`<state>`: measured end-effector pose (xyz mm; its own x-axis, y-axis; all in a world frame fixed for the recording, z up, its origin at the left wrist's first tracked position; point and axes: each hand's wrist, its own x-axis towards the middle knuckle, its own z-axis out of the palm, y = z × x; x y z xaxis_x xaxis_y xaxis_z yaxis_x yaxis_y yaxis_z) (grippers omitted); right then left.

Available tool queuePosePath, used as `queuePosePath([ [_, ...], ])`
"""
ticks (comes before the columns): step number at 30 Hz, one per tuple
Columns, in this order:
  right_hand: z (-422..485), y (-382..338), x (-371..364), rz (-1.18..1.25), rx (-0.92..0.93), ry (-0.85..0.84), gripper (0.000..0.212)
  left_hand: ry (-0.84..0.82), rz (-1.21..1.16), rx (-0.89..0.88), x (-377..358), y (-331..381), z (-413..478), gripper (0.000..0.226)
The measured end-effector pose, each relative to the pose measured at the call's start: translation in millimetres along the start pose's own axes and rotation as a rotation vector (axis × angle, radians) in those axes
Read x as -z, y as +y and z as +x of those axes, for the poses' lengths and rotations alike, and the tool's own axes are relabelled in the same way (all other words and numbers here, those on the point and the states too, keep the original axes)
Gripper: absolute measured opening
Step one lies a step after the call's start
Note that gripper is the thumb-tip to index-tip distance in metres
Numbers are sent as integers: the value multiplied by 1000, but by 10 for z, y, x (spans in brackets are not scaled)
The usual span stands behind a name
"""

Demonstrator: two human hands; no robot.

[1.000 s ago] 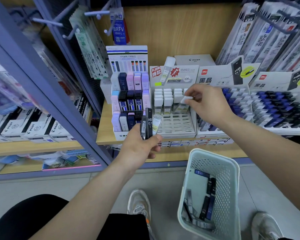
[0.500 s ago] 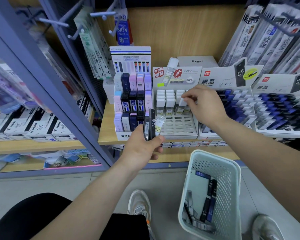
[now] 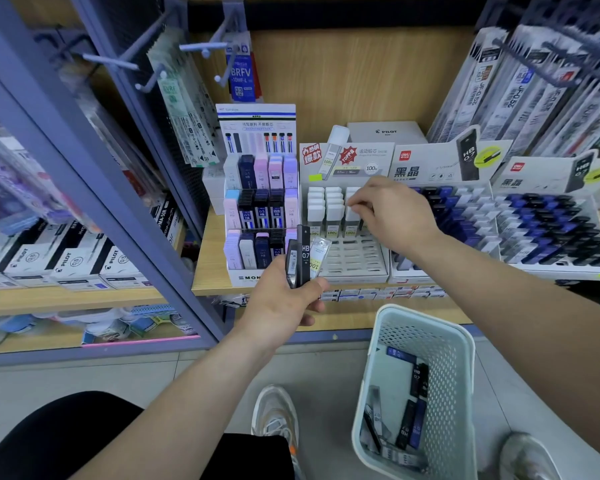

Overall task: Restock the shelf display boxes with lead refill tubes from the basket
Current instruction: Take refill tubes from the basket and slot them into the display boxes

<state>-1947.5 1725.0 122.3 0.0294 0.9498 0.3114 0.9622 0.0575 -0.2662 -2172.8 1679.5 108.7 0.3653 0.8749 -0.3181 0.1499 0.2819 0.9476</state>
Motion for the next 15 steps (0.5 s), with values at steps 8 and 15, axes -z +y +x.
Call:
queuePosePath([
  [8,-43,37,-13,64,-34,19,18,7,0,0,-2,14,3,26],
  [15,-303,-407,238,559,-130,-55,15,-37,16,-17,1,-12,9,23],
])
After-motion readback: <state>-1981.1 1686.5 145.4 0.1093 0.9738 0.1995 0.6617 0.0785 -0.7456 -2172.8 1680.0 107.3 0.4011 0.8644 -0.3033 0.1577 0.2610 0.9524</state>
